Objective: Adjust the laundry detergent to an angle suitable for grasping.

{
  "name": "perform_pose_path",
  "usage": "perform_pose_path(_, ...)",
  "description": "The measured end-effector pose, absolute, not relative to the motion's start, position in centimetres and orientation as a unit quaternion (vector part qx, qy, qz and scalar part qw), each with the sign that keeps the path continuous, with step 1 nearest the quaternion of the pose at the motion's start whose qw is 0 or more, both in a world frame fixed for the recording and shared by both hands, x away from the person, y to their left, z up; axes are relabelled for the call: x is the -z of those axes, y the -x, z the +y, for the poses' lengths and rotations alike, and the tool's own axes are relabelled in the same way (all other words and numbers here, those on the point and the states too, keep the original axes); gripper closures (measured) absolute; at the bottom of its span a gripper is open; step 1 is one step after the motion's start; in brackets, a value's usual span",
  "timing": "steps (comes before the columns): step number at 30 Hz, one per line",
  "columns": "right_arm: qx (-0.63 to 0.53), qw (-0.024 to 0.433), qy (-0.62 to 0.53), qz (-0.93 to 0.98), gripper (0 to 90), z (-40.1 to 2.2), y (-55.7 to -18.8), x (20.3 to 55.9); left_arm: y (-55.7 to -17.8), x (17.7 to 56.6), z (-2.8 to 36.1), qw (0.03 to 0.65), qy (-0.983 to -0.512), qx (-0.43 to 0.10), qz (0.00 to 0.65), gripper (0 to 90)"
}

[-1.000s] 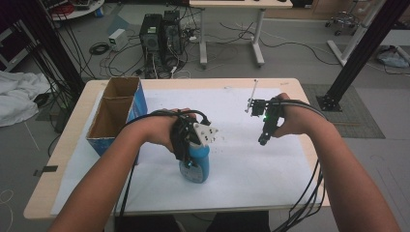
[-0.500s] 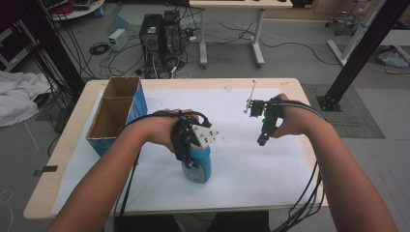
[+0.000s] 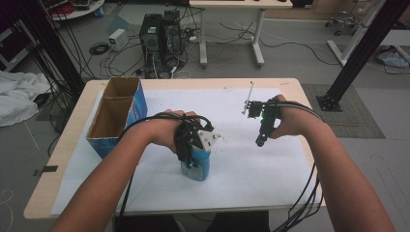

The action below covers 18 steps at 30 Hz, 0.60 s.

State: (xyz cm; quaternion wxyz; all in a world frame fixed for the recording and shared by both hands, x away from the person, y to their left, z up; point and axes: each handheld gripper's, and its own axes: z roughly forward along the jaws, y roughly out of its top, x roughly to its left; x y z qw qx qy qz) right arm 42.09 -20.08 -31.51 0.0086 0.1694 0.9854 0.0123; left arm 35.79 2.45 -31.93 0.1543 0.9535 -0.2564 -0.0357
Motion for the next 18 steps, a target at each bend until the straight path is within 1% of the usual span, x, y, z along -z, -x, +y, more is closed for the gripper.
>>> perform_pose_path(12, -0.013, 0.009, -0.175, 0.984, 12.9, -20.35, -41.94, 31.43, -36.35, 32.05, 2.55, 0.157, -0.956, 0.048, -0.245, 43.3)
perform_pose_path(18, -0.012, 0.008, -0.178, 0.984, 12.9, -20.42, -41.88, 31.47, -36.64, 32.12, 2.98, 0.163, -0.959, 0.054, -0.224, 42.7)
